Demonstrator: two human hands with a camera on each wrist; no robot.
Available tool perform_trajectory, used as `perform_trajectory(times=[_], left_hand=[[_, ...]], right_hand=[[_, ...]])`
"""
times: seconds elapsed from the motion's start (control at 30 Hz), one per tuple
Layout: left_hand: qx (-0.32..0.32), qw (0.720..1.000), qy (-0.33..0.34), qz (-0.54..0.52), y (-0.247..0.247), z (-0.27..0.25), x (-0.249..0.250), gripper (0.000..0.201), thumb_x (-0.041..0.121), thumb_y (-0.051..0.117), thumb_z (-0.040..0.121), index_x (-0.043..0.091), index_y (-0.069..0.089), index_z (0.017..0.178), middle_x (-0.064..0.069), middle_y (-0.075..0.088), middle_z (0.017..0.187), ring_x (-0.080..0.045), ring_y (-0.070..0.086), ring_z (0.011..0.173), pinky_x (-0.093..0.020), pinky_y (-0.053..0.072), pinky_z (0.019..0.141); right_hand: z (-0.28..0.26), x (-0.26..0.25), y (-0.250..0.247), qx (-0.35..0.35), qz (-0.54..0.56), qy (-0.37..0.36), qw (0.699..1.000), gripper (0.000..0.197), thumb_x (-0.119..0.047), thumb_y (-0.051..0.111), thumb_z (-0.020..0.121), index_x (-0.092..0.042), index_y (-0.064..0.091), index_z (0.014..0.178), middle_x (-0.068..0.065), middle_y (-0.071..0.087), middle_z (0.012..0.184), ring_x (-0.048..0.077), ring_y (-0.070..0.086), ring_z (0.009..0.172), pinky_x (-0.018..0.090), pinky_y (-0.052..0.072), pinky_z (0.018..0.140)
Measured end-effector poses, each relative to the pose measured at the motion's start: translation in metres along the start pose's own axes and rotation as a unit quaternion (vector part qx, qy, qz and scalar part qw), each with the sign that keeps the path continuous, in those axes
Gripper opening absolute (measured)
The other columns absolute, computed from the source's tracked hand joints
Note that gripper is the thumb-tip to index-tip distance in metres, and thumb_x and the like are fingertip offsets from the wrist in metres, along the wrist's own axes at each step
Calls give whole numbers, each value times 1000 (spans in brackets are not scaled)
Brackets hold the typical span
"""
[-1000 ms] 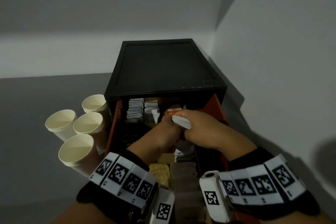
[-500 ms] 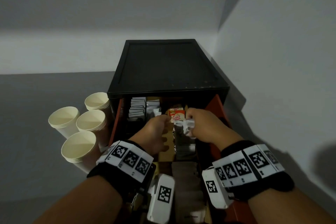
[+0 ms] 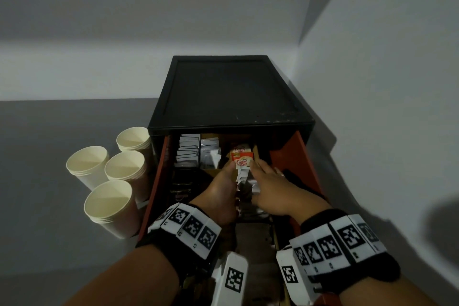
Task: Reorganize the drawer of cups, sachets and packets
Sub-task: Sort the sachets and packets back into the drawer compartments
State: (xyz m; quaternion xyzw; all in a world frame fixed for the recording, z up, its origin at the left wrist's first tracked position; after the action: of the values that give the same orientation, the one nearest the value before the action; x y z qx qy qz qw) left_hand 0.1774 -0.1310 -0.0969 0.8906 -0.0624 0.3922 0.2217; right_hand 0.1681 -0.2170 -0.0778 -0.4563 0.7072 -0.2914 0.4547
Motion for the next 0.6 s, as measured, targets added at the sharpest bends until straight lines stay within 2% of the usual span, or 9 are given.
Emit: perform_trajectory(times=[0.07,0.1,0.13,0.2,0.33,0.4,0.47,0.5,0.6], left_hand=[[11,1000,-3,-7,-1,-1,-2,61,48,23,100,3,42,138,-23,54,131,-35,50,123,-44,39,100],[15,1000,15,2,1,-2,1,62,47,21,101,4,32,144,-23,38,145,-37,35,135,-45,31,107],[14,1000,17,-9,2,-2,0,61,47,21,101,6,30,146,-21,33,148,-35,31,138,-43,30,108],[20,999,4,-27,4,0,-3,60,49,23,100,11,36,144,-17,41,146,-29,36,136,-39,32,102],[16,1000,24,2,7,-4,2,50,42,23,102,17,35,144,-13,37,148,-23,32,137,-32,28,98],[1,999,35,-1,8,-1,2,48,40,23,102,18,38,142,-15,49,138,-20,49,119,-31,37,81],[0,999,38,-1,3,2,2,54,44,22,101,13,42,140,-12,62,113,-14,59,89,-24,44,62],[-2,999,40,-10,2,4,1,57,46,21,101,10,43,139,-12,63,107,-18,61,88,-23,46,64],[-4,999,47,-4,-1,10,-2,60,47,20,100,6,42,139,-19,52,133,-31,55,116,-28,43,83]], right_hand=[[-1,0,8,-23,-3,0,1000,82,-20,47,95,-23,-15,148,-5,-23,155,23,-18,143,42,0,118],[-1,-1,12,-29,-7,0,1000,80,-20,45,96,-22,-16,148,-4,-24,155,23,-20,143,41,-2,117],[0,-1,17,-31,-9,0,999,79,-18,43,96,-21,-16,148,-3,-24,155,23,-21,143,41,-3,117],[2,-2,21,-24,-1,2,1000,79,-13,41,96,-22,-17,148,-2,-26,155,24,-20,143,42,-3,117],[1,-3,13,7,22,1,1000,82,-5,42,93,-26,-16,148,-6,-25,154,27,-15,144,43,1,119],[-1,-1,8,10,14,-2,1000,81,-5,43,93,-26,-11,149,-5,-22,156,27,-11,145,44,6,119],[-4,5,2,20,18,10,1000,79,-9,44,95,-26,-11,149,-3,-20,156,27,-9,145,44,7,119],[-6,8,1,23,20,17,999,79,-12,44,96,-26,-13,149,-1,-19,157,26,-9,145,43,5,119],[-10,7,9,-12,10,34,999,80,-11,42,96,-22,-19,147,3,-23,155,26,-14,144,42,0,119]])
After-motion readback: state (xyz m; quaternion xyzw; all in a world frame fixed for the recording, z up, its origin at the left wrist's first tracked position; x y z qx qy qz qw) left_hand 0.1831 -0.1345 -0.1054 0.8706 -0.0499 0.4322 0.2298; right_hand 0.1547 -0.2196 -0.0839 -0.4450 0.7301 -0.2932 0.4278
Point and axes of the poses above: each hand's wrist, its own z-axis towards the middle knuckle, its own y-axis out of the palm, x = y × z, the point moved 7 cm from there along z, towards the middle knuckle
